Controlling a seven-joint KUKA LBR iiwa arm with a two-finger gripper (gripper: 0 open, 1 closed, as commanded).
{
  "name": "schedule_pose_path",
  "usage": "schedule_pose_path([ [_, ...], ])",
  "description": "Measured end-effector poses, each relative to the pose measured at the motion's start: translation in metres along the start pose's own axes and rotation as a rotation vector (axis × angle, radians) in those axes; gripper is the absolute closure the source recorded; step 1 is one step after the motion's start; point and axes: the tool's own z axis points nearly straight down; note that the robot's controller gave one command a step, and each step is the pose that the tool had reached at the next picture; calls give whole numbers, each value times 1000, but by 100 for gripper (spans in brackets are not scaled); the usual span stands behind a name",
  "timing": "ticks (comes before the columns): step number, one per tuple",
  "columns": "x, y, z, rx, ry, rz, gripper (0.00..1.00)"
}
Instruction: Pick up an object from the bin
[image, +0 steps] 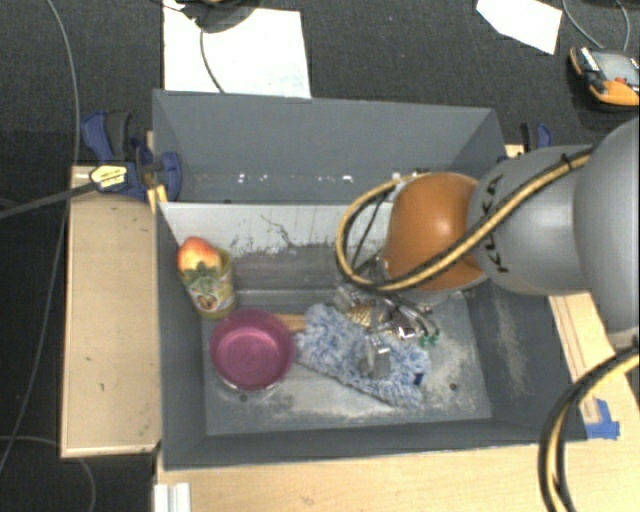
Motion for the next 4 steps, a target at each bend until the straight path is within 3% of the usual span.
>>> schedule_pose_path([
  [1, -2, 0, -2, -1, -6, 10, 100],
  [4, -4, 0, -26, 0, -12, 14, 100],
])
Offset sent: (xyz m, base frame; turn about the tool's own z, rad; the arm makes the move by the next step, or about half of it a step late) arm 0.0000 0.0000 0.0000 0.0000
